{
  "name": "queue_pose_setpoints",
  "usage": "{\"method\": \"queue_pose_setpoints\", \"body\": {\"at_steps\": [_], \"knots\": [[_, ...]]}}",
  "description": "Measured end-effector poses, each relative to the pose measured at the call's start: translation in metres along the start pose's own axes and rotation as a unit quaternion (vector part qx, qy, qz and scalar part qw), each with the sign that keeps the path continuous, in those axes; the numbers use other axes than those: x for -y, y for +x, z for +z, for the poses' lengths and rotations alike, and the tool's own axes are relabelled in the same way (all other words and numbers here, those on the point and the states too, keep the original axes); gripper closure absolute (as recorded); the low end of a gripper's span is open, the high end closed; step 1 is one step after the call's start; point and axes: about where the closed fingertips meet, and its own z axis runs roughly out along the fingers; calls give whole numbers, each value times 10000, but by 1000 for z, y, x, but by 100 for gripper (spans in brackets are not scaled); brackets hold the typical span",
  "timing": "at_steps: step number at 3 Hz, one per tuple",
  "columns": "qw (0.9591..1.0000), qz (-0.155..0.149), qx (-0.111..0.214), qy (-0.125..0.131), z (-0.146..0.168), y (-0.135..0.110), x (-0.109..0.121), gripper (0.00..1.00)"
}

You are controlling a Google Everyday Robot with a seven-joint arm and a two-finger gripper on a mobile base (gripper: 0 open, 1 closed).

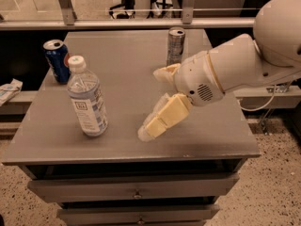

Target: Knock blue plastic bottle over

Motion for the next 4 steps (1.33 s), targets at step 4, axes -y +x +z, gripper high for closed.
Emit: {"method": "queue_pose_setpoints", "body": {"at_steps": [4], "knots": [[9828,-903,1590,-245,118,-73,12,0]]}}
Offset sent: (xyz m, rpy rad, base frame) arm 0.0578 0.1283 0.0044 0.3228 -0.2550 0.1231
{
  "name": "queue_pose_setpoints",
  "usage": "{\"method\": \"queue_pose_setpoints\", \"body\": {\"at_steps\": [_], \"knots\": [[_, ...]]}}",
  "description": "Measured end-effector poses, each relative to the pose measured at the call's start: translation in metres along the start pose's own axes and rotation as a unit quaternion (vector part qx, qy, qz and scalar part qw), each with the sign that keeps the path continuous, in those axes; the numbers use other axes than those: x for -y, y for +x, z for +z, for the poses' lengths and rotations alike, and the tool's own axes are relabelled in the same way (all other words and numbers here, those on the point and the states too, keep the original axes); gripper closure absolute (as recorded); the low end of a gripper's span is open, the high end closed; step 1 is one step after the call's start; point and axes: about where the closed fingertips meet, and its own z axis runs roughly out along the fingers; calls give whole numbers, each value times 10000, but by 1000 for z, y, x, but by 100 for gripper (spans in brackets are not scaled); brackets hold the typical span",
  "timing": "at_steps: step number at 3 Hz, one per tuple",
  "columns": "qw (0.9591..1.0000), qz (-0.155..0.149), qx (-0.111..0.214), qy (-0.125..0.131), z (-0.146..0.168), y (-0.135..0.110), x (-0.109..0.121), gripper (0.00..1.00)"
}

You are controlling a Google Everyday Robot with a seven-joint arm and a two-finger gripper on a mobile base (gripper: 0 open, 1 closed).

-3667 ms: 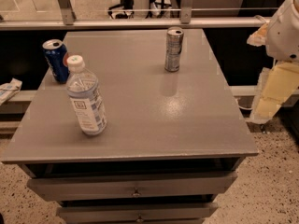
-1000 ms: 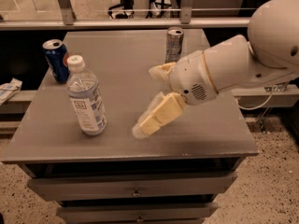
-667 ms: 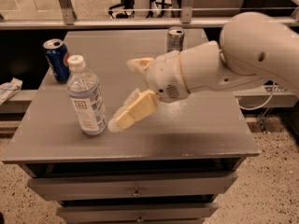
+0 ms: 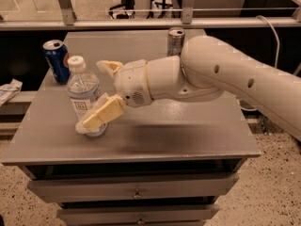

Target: Knock blue plastic bottle over

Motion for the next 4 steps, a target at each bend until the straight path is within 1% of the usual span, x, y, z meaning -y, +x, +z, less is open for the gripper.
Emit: {"method": "queue_pose_setpoints", "body": {"at_steps": [1,2,3,4], "knots": [[9997,97,195,-79,18,2,-5,0],[9991,272,310,-46,28,4,-11,12],[9983,425,388,100,31,5,-14,36],[9973,569,358,298,18,9,-6,59]]}}
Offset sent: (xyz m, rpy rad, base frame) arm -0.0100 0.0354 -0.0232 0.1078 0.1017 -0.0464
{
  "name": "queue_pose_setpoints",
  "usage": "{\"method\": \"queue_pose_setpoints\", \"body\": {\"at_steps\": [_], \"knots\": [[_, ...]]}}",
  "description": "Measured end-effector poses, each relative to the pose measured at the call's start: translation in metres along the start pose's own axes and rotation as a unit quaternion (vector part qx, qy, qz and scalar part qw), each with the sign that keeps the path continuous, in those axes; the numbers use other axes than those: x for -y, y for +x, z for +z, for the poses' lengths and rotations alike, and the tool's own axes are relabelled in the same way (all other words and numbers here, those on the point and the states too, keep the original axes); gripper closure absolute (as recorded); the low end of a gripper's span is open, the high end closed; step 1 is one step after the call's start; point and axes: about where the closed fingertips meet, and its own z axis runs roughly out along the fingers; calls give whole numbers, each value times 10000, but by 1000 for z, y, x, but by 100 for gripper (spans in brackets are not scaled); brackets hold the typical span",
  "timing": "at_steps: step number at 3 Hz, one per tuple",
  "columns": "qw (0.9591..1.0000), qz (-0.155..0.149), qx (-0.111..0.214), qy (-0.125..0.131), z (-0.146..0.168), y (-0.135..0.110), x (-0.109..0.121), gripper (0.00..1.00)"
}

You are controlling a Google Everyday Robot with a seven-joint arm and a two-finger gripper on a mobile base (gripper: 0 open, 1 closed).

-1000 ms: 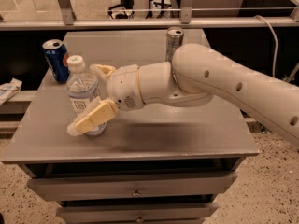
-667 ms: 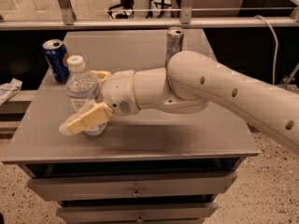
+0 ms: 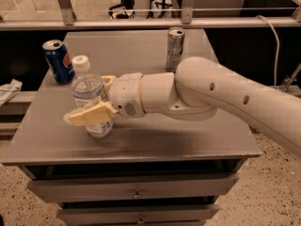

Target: Knock blue plastic bottle over

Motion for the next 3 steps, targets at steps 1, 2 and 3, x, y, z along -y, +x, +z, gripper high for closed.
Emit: {"method": "queue_pose_setpoints", "body": {"at_steps": [1,2,3], "knots": [[9997,115,-113,157,-22,-7,16,81],[9981,239,-462,331,-58,-19,40,100],[9928,230,-1075,467,-85,-29,59,100]]}}
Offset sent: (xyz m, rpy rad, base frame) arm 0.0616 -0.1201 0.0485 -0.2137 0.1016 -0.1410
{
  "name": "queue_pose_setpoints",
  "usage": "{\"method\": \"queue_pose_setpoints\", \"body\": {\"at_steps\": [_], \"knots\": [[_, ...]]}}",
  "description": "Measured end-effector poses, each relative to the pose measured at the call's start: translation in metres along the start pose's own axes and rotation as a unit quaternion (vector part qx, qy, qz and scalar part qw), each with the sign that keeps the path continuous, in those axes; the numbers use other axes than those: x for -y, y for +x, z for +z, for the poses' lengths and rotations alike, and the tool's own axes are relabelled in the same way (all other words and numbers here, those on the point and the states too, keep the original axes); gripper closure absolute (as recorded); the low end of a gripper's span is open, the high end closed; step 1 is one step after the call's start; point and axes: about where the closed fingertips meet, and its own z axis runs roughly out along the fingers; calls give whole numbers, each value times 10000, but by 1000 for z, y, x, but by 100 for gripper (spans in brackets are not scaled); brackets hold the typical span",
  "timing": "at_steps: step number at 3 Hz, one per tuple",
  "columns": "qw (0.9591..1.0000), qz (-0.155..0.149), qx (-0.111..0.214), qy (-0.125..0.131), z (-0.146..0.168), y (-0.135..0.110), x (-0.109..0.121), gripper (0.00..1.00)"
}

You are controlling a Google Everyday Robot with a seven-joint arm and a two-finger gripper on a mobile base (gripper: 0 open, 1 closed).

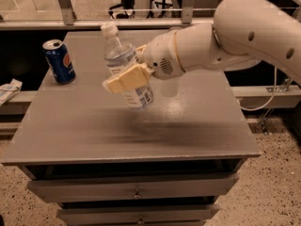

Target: Knock blue plastic bottle over

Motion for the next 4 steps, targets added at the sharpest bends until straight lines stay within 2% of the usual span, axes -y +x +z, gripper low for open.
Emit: {"method": "queue_pose_setpoints", "body": {"at_steps": [1,2,3,4], "knots": [[9963,-67,-854,50,-12,-1,12,100],[9835,-229,-1792,49,3,9,15,100],[9656,-548,-2536,150,24,26,17,100],[9492,-803,-3016,396,42,44,22,100]]}}
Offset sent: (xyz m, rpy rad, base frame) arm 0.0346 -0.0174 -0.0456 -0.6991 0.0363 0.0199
